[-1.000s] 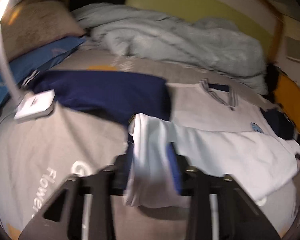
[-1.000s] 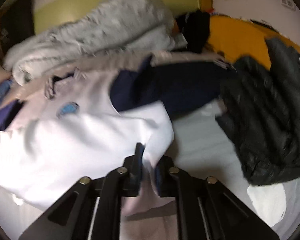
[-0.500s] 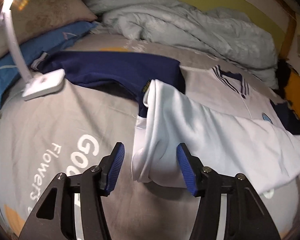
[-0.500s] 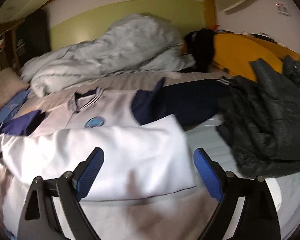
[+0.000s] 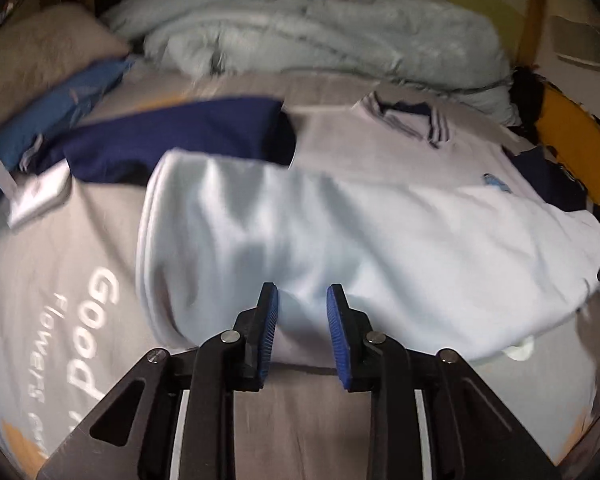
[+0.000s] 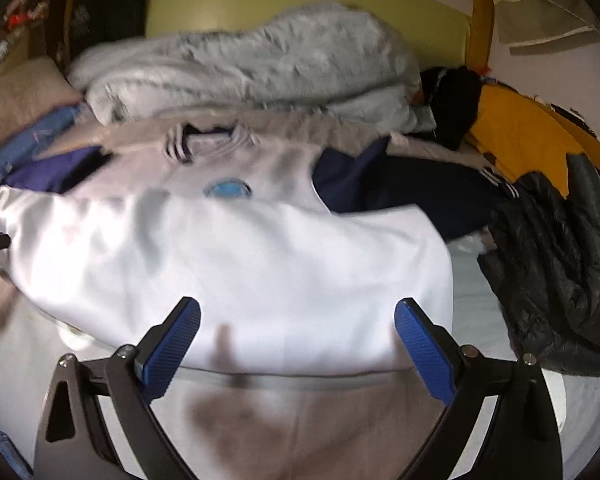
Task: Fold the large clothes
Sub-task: 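Fold the grasped edge over toward the collar with both tools, then open both tools and release the folded edge onto the jacket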
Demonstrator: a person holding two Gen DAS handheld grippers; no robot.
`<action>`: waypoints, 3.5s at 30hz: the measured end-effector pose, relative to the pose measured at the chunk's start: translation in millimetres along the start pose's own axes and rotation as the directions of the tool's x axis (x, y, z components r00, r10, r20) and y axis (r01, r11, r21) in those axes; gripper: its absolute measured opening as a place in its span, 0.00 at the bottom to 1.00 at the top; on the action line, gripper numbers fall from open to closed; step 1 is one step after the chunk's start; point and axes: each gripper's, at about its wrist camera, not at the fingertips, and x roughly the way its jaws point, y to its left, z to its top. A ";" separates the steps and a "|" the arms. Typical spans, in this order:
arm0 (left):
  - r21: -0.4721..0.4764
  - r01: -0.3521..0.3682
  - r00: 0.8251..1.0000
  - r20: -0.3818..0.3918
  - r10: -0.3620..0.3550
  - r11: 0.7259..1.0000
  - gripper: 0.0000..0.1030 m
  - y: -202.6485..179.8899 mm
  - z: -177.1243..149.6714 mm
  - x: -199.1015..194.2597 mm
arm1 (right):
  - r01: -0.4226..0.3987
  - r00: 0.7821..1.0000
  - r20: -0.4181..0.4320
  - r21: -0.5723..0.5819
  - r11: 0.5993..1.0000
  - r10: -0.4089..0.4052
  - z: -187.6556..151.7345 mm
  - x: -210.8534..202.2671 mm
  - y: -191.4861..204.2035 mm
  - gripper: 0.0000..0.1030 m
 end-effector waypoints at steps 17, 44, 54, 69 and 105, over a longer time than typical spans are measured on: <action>-0.022 -0.032 0.999 -0.038 0.031 0.999 0.36 8.0 5.0 21.2 | 0.086 0.995 -0.060 0.095 0.992 -0.080 -0.4 27.7 -31.3 0.98; -0.135 0.139 0.990 -0.014 -0.142 0.981 0.93 -31.7 -42.6 -22.6 | -0.229 0.954 -0.092 0.395 0.890 0.286 -35.6 1.6 -29.6 0.98; -0.208 0.060 0.998 0.007 -0.059 0.976 1.00 -17.7 -9.3 39.7 | -0.106 0.991 -0.035 0.364 0.925 0.127 -17.7 48.9 -25.2 0.77; -0.179 -0.069 0.990 0.113 0.090 0.981 0.19 6.9 -32.4 -54.9 | -0.155 0.988 0.000 0.154 0.976 0.156 -12.0 -8.4 5.7 0.12; 0.127 -0.027 0.950 0.311 -0.014 0.992 0.67 -86.8 -65.1 -147.3 | -0.088 0.993 0.090 0.211 0.974 0.071 -65.0 -87.3 -2.8 0.53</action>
